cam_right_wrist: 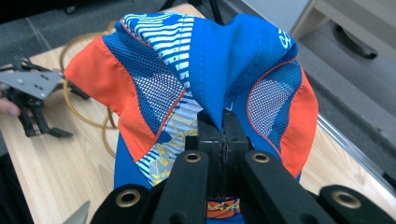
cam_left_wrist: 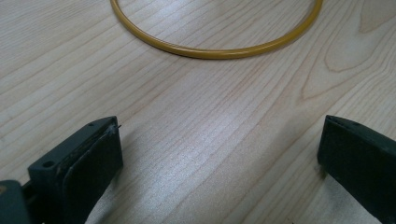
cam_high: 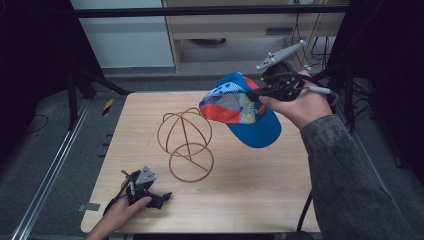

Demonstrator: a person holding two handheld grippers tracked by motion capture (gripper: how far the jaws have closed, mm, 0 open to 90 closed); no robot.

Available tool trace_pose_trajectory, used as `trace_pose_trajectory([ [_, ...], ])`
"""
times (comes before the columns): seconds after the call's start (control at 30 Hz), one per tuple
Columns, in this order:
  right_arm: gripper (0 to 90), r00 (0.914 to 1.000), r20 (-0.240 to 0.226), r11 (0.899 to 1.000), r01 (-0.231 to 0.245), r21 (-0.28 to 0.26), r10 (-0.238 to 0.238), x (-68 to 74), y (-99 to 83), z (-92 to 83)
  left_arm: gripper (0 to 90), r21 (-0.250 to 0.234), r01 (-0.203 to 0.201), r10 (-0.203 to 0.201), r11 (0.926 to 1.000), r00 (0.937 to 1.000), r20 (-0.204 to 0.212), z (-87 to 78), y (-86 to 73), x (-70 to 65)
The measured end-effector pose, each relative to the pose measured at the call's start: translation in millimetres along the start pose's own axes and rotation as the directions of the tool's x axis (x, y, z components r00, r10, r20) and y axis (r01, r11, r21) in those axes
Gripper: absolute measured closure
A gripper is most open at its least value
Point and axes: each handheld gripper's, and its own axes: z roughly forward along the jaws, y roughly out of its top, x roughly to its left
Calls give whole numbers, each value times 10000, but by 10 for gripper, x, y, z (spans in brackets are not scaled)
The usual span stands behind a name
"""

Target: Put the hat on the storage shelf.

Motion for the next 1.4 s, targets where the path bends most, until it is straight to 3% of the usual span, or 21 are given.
trace_pose_trajectory([
  [0.33, 900, 9971, -395, 9977, 646, -204, -653, 222, 379, 176, 0, -1, -13, 13, 10000, 10000, -15, 0, 0, 0],
  [0.5, 900, 9933, -598, 9951, 985, -109, -990, 332, 581, 382, 0, 1, -16, 16, 10000, 10000, -15, 0, 0, 0],
  [0.8, 900, 9888, -913, 9927, 1199, 156, -1180, 413, 757, 656, 0, -13, -2, 2, 10000, 10000, -24, 1, 0, 0],
  [1.4, 900, 9815, -1245, 9866, 1535, 560, -1457, 522, 928, 953, 0, -28, 20, -20, 10000, 10000, -3, 1, 0, -2],
])
